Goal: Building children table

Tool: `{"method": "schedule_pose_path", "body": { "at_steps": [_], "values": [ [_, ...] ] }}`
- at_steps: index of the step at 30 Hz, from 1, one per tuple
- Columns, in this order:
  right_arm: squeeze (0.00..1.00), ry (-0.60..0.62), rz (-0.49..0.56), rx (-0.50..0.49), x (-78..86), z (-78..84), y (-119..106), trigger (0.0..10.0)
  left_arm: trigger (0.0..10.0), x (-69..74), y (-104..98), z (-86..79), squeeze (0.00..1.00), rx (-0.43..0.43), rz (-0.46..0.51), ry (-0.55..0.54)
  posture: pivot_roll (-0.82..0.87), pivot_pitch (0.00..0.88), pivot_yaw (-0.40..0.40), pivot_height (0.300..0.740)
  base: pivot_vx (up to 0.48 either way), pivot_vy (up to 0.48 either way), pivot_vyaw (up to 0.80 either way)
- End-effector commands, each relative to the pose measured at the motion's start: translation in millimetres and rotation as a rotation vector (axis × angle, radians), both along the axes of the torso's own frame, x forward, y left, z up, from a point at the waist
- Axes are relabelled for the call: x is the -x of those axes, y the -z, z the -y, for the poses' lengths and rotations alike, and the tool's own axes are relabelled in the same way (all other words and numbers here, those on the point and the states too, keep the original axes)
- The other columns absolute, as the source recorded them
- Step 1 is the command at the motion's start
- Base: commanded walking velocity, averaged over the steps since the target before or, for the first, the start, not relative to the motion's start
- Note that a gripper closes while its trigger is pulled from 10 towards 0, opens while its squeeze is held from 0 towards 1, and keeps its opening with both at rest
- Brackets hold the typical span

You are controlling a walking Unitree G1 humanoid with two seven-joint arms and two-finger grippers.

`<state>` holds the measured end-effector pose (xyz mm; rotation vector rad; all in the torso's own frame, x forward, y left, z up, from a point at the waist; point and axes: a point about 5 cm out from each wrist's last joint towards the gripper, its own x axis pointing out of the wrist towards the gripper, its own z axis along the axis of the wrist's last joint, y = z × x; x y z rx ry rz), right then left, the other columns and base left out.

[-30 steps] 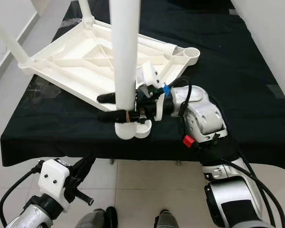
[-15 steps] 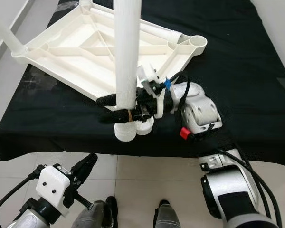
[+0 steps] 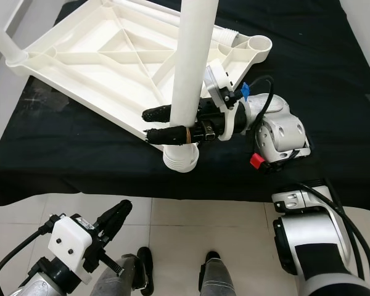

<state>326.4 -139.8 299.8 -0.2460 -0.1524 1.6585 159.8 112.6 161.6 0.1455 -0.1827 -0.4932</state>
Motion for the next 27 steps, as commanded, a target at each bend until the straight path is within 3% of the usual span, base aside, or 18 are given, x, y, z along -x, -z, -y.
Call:
{"method": "schedule_pose_path", "body": {
  "at_steps": [1,3,8,21,27],
  "values": [
    [0.0,-0.003,0.021,0.055,-0.7,-2.9,5.1,10.0,10.0,3.8,3.2,0.7,0.0,-0.004,-0.018,0.012,0.1,0.394,0.06,0.74,0.0,0.0,0.0],
    [0.0,0.06,0.065,0.102,-5.3,-6.6,12.3,10.0,10.0,3.4,3.1,0.8,0.0,-0.004,-0.016,0.009,0.1,0.395,0.061,0.74,0.0,0.0,0.0],
    [0.0,0.068,0.084,0.12,-5.2,-8.2,13.7,10.0,10.0,2.8,2.0,0.8,0.0,-0.003,-0.014,0.009,0.11,0.408,0.065,0.74,0.0,0.0,0.0],
    [0.0,-0.059,0.049,0.107,5.5,-9.2,10.0,10.0,10.0,-0.9,3.8,-1.1,0.0,-0.008,-0.015,0.004,0.1,0.384,0.052,0.74,0.0,0.0,0.0],
    [0.0,-0.105,0.02,0.108,5.4,-20.6,22.2,10.0,10.0,-3.0,4.9,-2.6,0.0,-0.018,-0.013,-0.002,0.11,0.372,0.047,0.74,0.0,0.0,0.0]
  ]
}}
